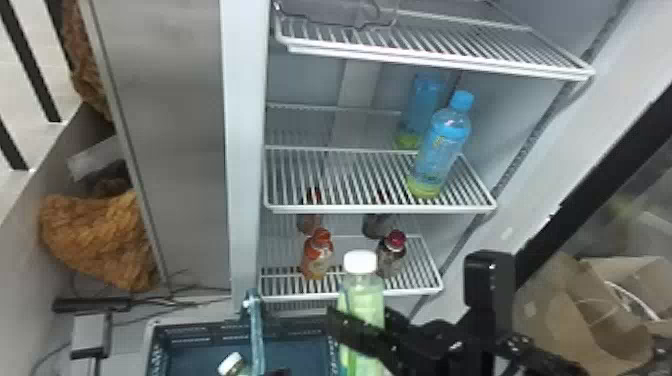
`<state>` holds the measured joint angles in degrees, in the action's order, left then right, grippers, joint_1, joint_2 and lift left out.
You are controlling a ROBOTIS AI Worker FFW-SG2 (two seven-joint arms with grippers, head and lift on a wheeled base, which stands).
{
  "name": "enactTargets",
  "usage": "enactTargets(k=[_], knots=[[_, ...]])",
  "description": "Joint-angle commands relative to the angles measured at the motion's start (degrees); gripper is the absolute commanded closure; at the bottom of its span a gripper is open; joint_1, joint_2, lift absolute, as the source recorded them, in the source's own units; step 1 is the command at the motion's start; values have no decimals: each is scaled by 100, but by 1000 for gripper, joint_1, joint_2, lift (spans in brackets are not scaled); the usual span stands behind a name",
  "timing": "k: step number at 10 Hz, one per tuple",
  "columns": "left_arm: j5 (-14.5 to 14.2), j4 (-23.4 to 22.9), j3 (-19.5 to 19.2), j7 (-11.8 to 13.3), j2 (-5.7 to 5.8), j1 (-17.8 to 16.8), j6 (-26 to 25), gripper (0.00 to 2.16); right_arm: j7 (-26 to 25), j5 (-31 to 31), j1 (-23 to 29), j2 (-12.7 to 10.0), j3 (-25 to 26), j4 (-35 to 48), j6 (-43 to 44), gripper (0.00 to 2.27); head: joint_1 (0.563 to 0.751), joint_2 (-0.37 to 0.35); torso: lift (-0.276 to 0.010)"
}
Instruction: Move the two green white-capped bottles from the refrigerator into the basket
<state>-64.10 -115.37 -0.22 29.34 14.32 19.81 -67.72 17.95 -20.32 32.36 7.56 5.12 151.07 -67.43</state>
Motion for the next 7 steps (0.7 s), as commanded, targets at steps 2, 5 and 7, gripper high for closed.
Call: enactTargets(k=[2,5,7], knots=[[0,-1,11,1,0,-13,-6,1200,7,-299,-100,9,-192,-433,-189,889,695,-220,-4],[0,13,11,1,0,-13,-6,1200,16,-550,-339,44,-398,-1108,-189,889,695,-170,-4],[-12,-1,11,1,0,-13,-6,1200,24,-596,-564,70,-581,-1502,-48,889,695,-154,-4]])
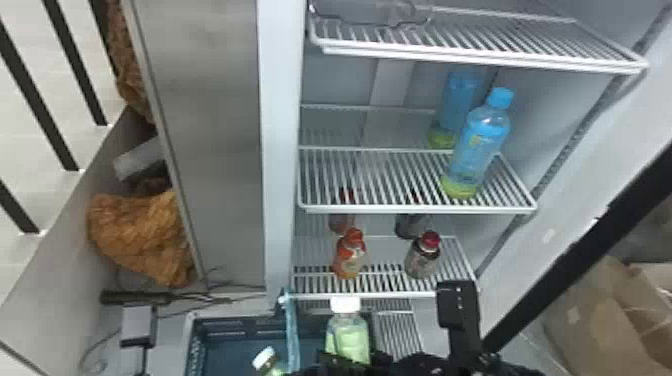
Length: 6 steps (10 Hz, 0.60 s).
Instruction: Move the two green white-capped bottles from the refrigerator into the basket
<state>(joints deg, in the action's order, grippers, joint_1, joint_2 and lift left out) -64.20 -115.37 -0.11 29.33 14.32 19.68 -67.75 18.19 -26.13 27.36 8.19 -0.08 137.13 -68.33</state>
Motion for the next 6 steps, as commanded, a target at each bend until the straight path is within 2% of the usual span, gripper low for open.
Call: enactTargets(k=[1,2,4,6], knots=[[-1,-1,0,3,0,0,-3,1200,9,-26,-163,16,-152,-276,153,889,695,-143,-4],[-1,-1,0,3,0,0,11,1200,26,-15,-206,25,-197,-347,181,846,695,-129,-4],[-1,-1,0,3,0,14,-3,1200,88,-4,-206,42,-197,-347,322,437,695,-111,-4],[-1,-1,0,3,0,14,-3,1200,123,31,-163,42,-197,-305,449,220,695,-108,-4]])
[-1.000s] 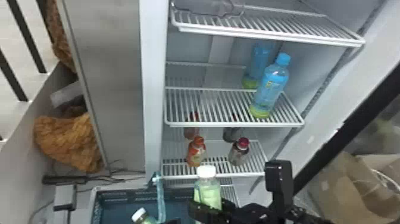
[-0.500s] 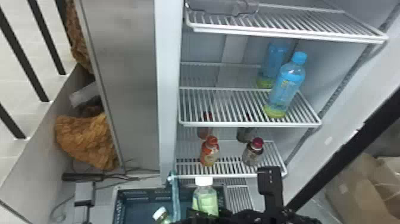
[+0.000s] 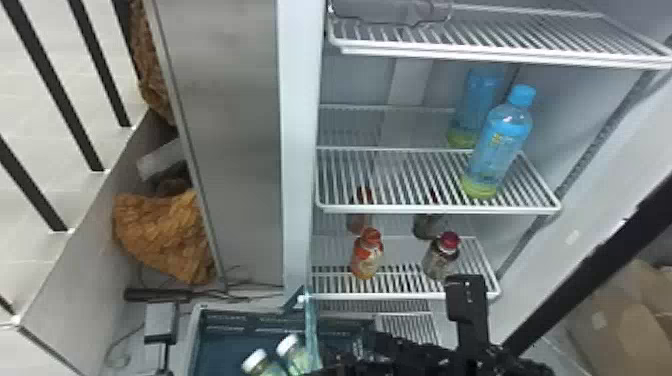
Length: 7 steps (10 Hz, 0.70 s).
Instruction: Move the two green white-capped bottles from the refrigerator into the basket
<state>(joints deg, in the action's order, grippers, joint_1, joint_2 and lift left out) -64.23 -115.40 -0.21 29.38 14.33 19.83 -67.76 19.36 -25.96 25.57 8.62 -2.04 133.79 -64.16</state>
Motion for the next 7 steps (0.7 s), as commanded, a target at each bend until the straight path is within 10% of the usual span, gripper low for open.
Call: enactTargets(k=[1,7], knots=[[2,16,-2,-2,0,0,-1,1200,6,36,44,-1,10,86,88,208,695,-108,-4],[13,2,-2,-2,0,0,-1,1200,-380,905,635,-71,181,1225,454,209,695,-152,-4]])
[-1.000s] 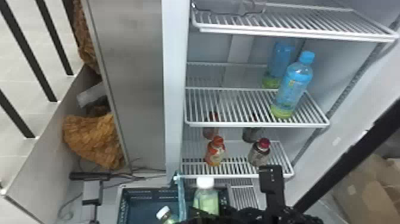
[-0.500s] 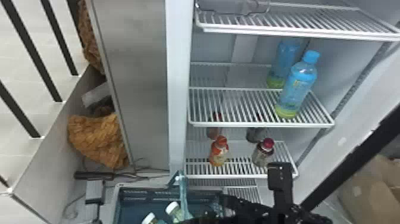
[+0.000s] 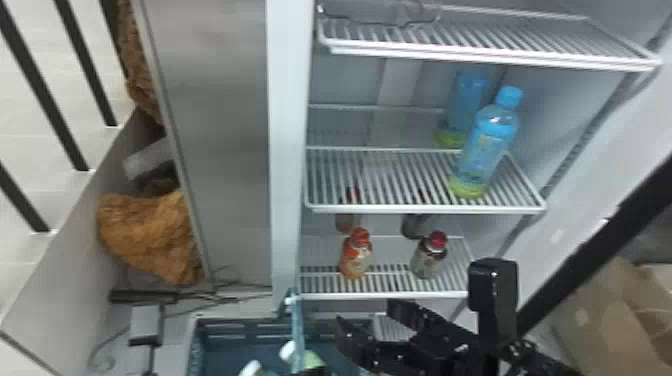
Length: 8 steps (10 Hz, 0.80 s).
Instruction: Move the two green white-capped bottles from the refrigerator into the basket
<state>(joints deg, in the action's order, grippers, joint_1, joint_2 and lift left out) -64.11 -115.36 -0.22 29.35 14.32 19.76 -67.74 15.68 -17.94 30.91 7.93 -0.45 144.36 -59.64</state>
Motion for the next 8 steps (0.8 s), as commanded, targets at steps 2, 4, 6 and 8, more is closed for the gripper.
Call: enactTargets(k=[2,4,6,8], knots=[[1,-2,11,1,9,7,-3,1200,-240,309,311,-2,56,463,86,209,695,-202,-4],[12,-2,11,1,9,7,-3,1200,-566,663,621,7,-1,942,480,209,695,-225,-4],[12,-2,11,1,9,7,-3,1200,-1119,948,1029,86,-207,1321,1548,205,695,-258,-4],[12,-2,0,1,0,7,11,1200,-1594,1028,1465,95,-241,1265,3236,202,695,-270,-4]])
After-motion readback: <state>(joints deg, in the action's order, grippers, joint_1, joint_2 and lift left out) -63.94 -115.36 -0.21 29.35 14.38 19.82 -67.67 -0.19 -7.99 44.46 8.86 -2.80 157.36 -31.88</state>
